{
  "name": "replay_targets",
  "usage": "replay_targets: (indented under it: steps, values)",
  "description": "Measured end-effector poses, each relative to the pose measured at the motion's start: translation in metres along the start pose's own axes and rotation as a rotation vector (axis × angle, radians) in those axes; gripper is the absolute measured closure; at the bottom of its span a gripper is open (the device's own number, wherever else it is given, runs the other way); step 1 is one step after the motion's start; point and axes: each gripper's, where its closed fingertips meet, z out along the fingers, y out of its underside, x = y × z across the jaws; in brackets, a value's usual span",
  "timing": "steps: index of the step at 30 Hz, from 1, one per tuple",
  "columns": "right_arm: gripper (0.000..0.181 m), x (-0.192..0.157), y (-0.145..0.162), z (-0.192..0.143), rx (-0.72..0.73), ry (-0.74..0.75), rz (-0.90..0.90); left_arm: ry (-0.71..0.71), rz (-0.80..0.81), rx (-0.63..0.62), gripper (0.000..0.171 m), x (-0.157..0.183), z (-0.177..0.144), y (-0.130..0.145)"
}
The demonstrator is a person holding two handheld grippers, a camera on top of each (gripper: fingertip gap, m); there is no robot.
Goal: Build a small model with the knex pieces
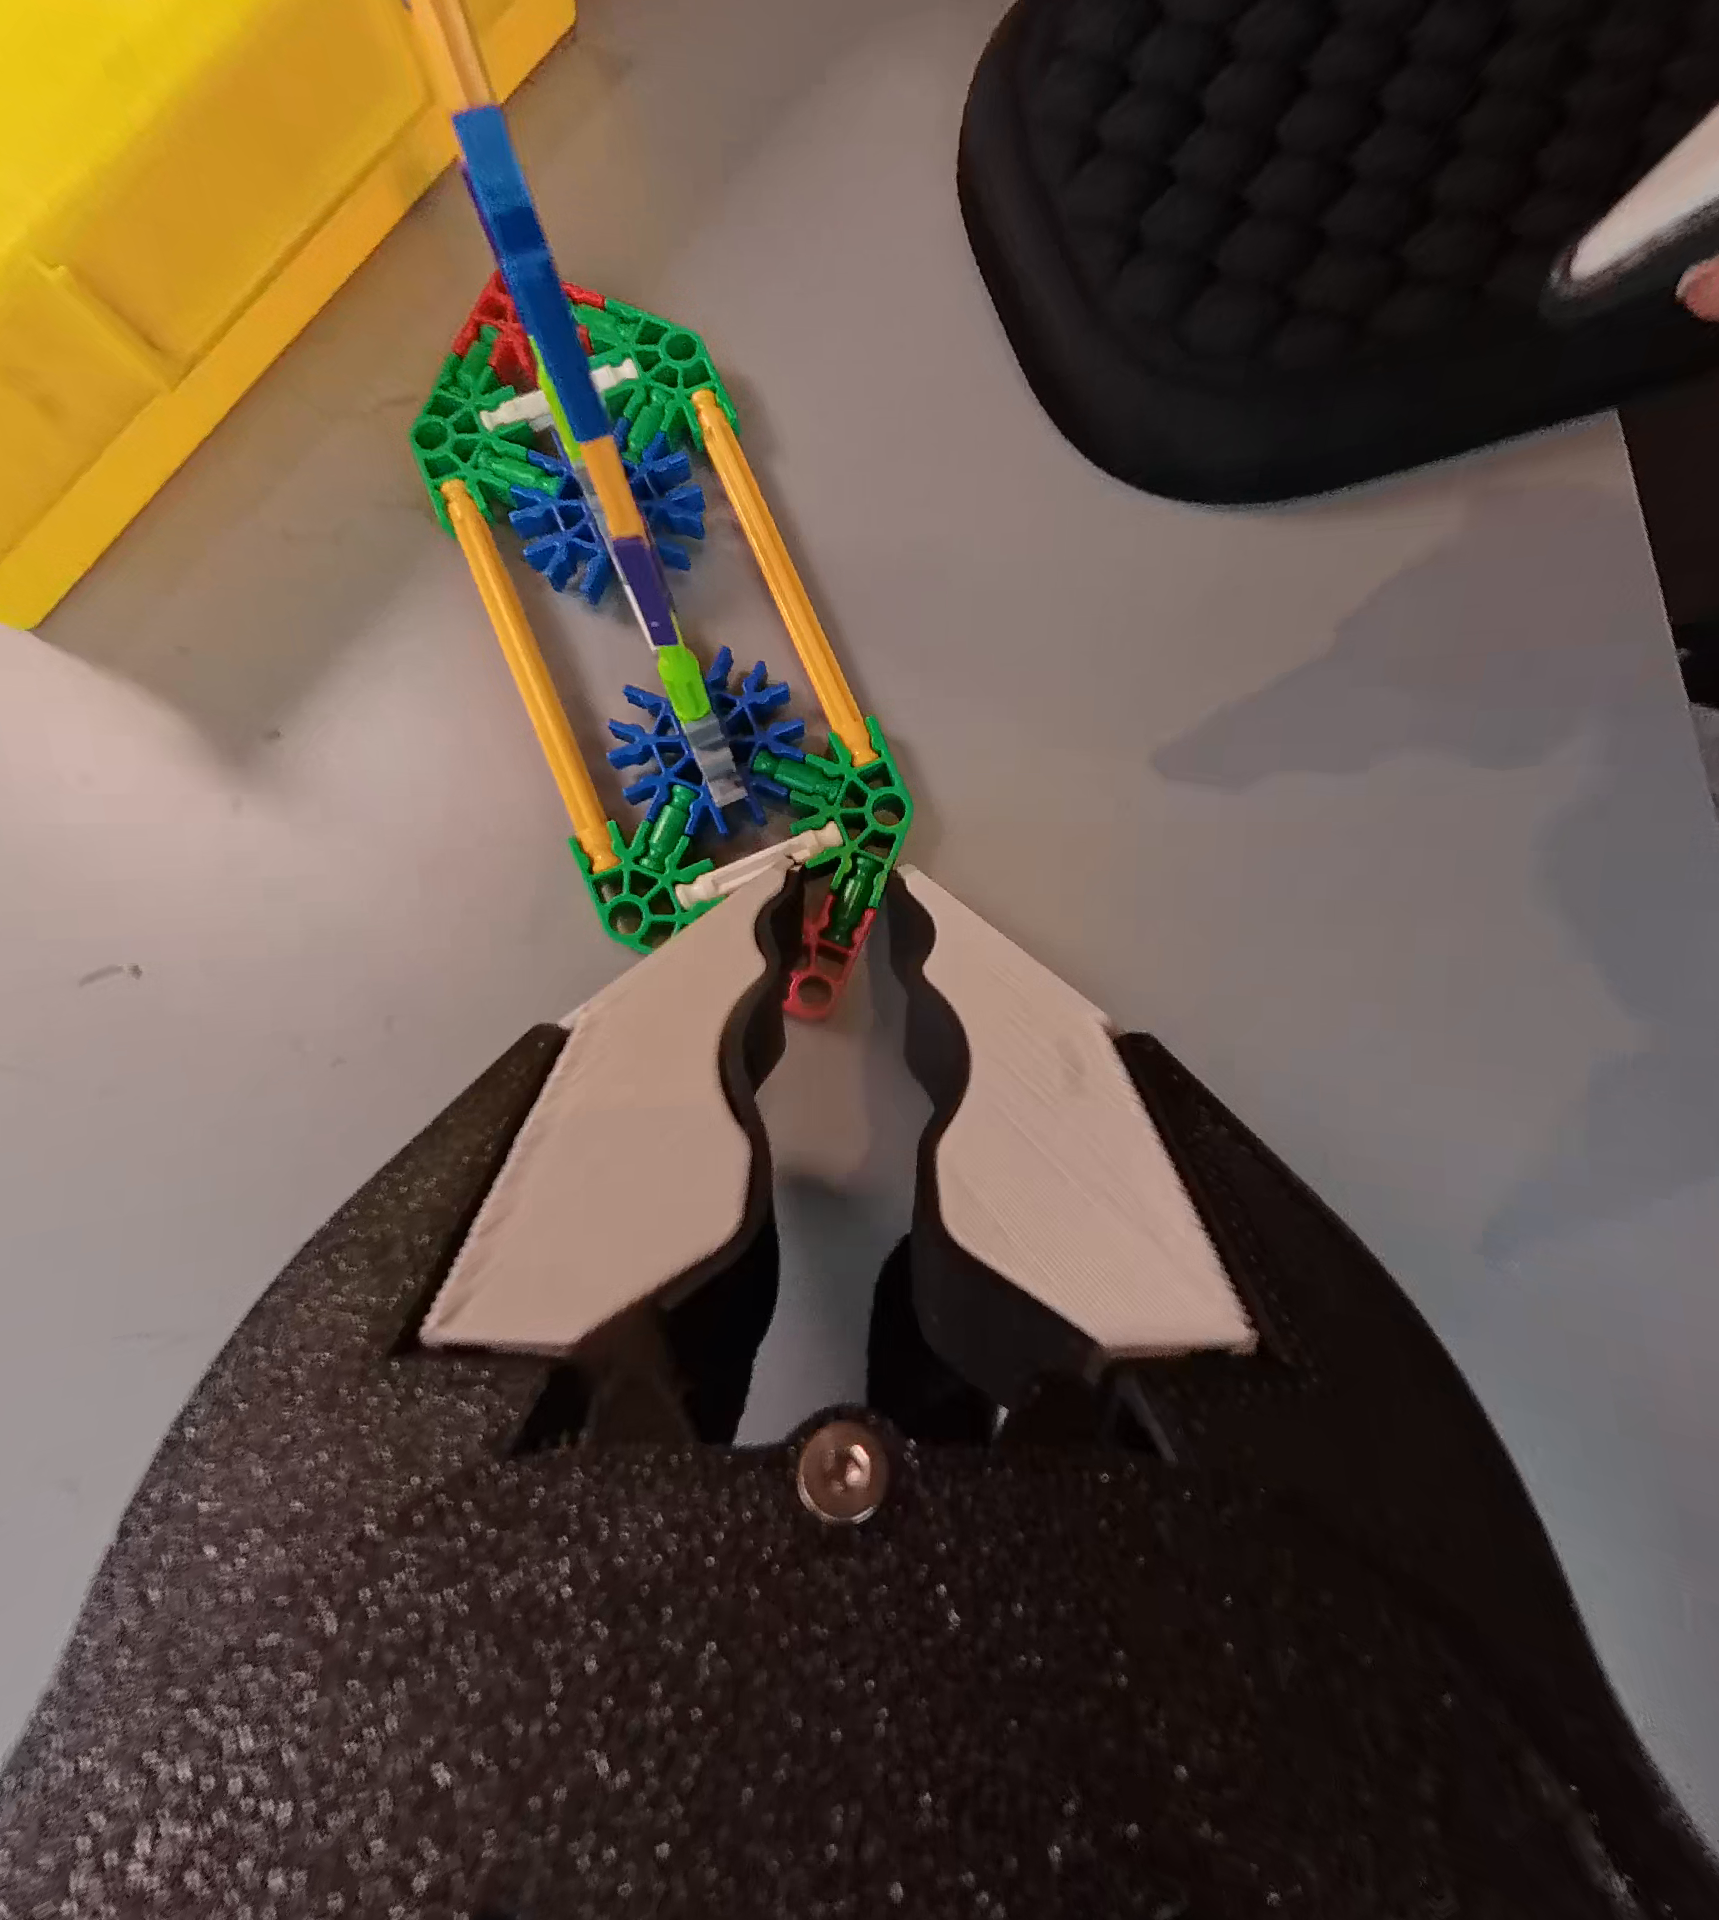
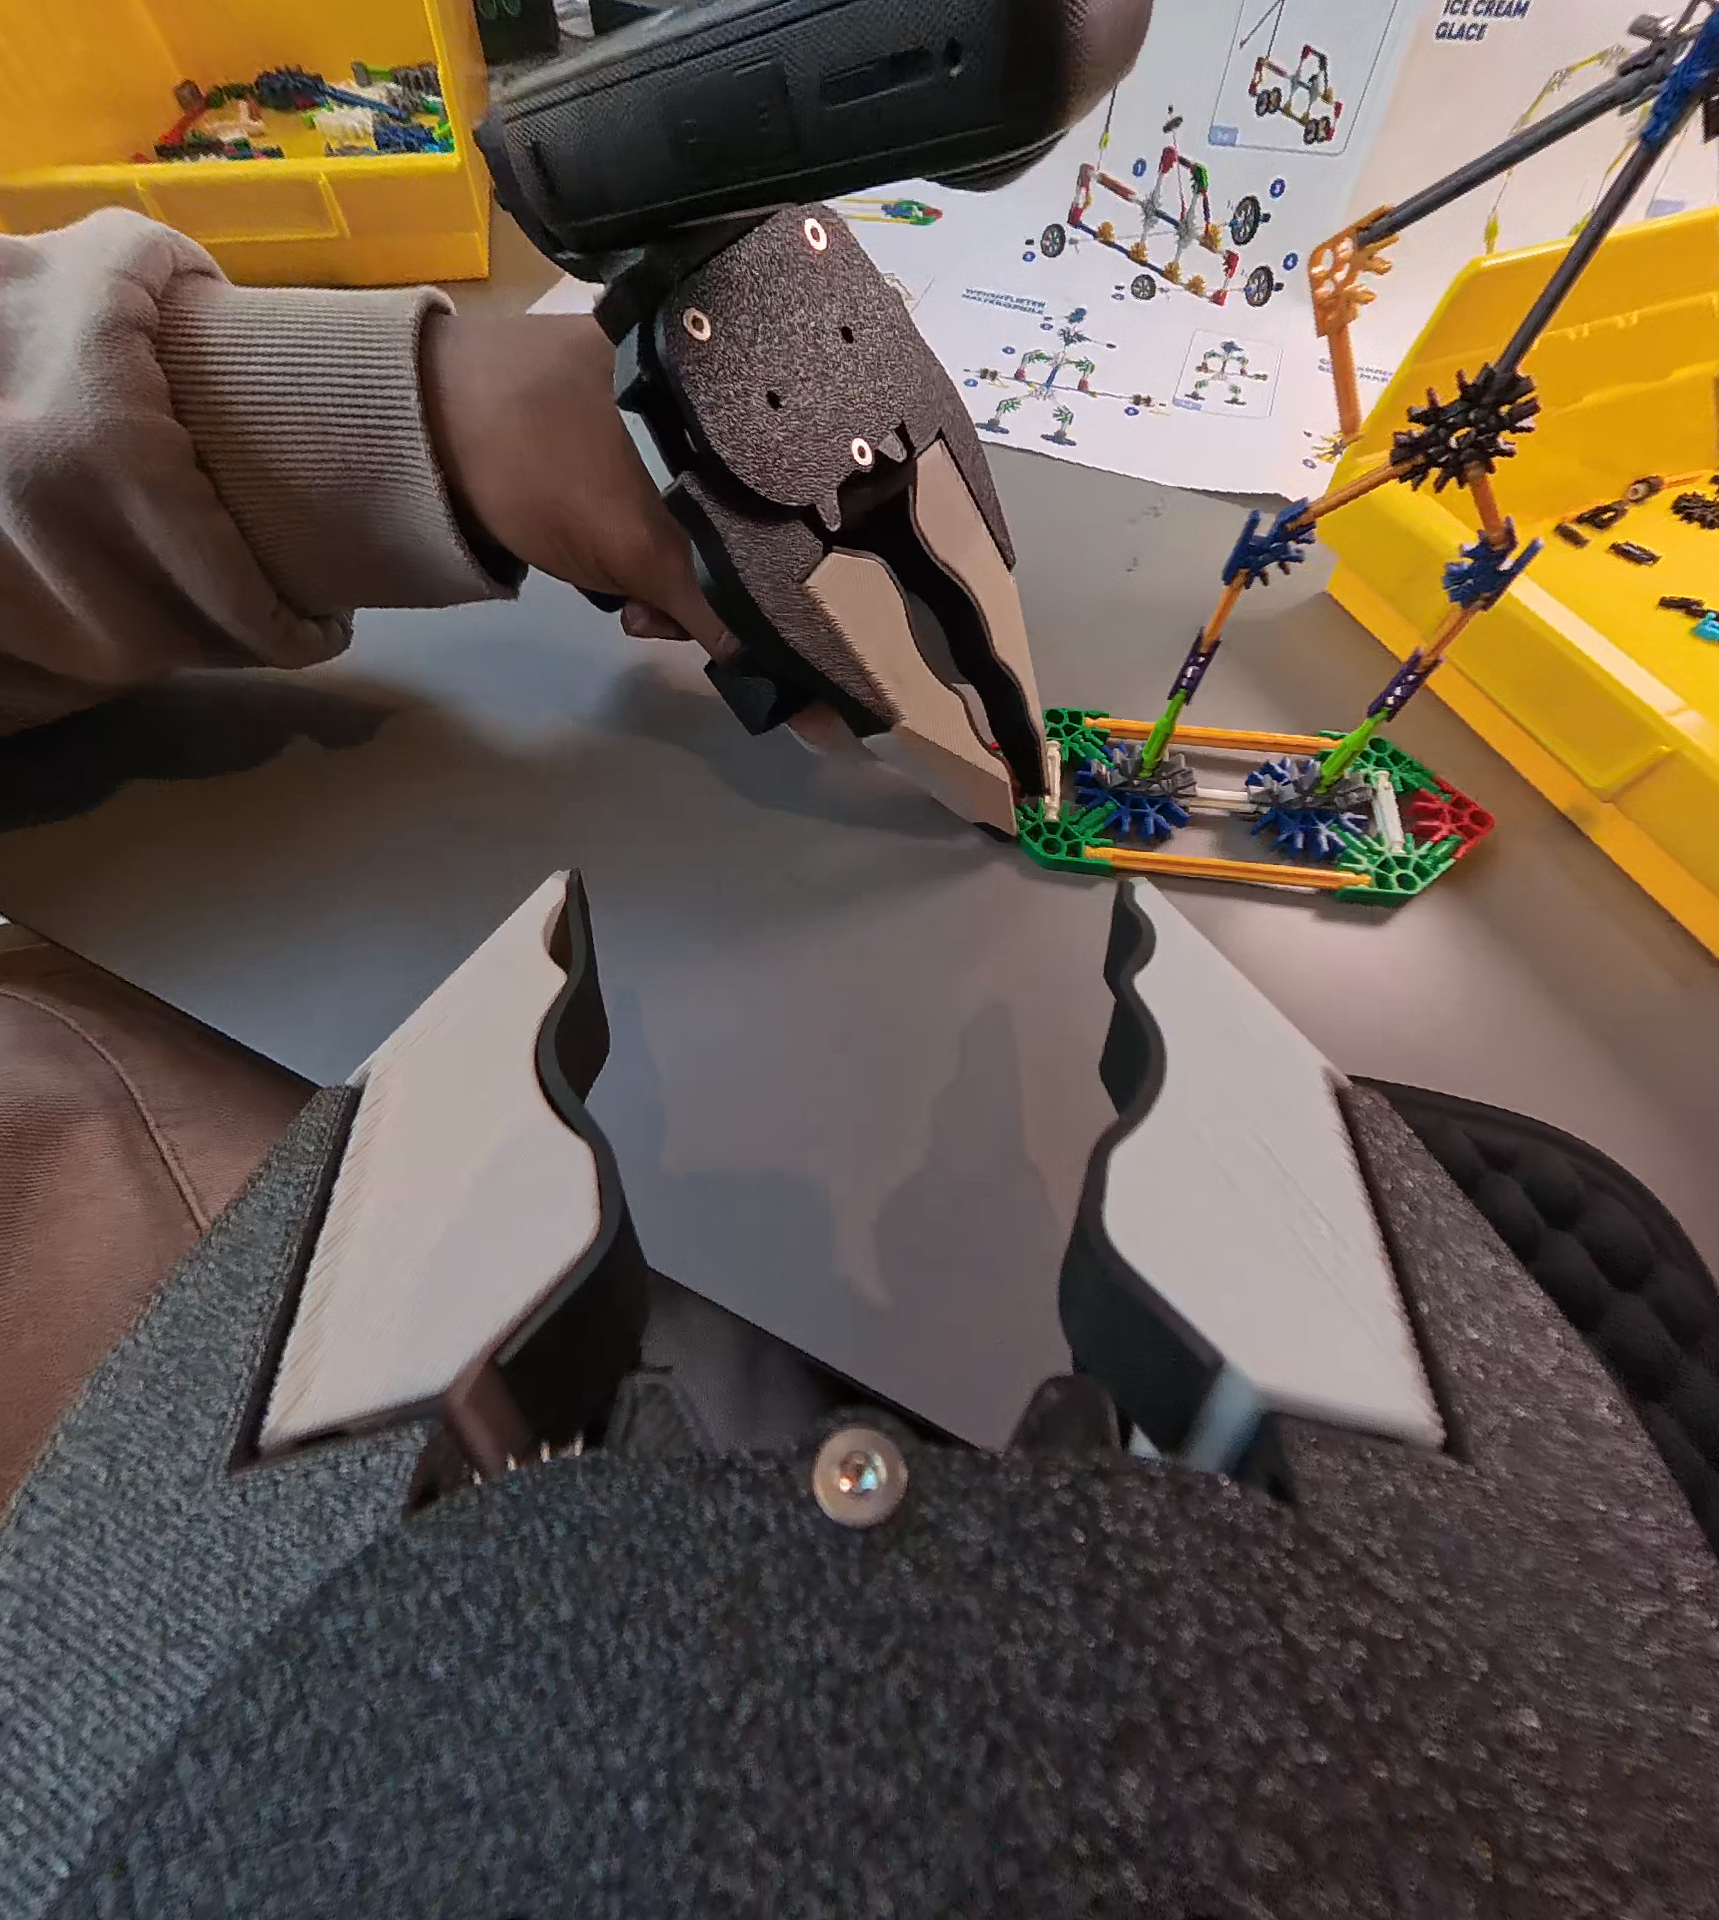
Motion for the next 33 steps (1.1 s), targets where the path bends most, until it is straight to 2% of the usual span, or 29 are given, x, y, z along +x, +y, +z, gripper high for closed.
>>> replay_targets:
  steps: [2, 5, 6, 11, 14, 17, 22, 25, 31, 33]
  values:
    - [0.086, 0.006, 0.000, -0.002, -0.007, 0.002, -0.026, 0.003, 0.034, -0.004, 0.149, 0.000, -0.006, 0.005]
    - [0.112, 0.028, 0.002, -0.006, -0.013, -0.011, -0.126, -0.023, 0.012, 0.031, 0.137, -0.002, -0.023, 0.013]
    - [0.115, 0.040, 0.002, -0.006, -0.015, -0.015, -0.165, -0.038, -0.013, 0.061, 0.134, -0.004, -0.031, 0.014]
    - [0.115, 0.103, 0.026, 0.018, -0.135, -0.129, -0.340, -0.206, -0.160, 0.152, 0.118, -0.010, -0.081, 0.037]
    - [0.113, 0.134, 0.033, 0.041, -0.211, -0.219, -0.334, -0.332, -0.205, 0.137, 0.114, -0.005, -0.112, 0.063]
    - [0.109, 0.153, 0.033, 0.061, -0.251, -0.293, -0.348, -0.399, -0.279, 0.134, 0.110, 0.009, -0.141, 0.087]
    - [0.103, 0.158, 0.038, 0.082, -0.313, -0.397, -0.384, -0.490, -0.411, 0.189, 0.107, 0.029, -0.183, 0.113]
    - [0.104, 0.158, 0.041, 0.088, -0.336, -0.398, -0.414, -0.542, -0.462, 0.219, 0.105, 0.037, -0.198, 0.123]
    - [0.125, 0.149, 0.046, 0.088, -0.342, -0.437, -0.392, -0.571, -0.503, 0.194, 0.101, 0.051, -0.205, 0.139]
    - [0.126, 0.146, 0.046, 0.088, -0.351, -0.417, -0.397, -0.592, -0.509, 0.175, 0.100, 0.052, -0.207, 0.145]
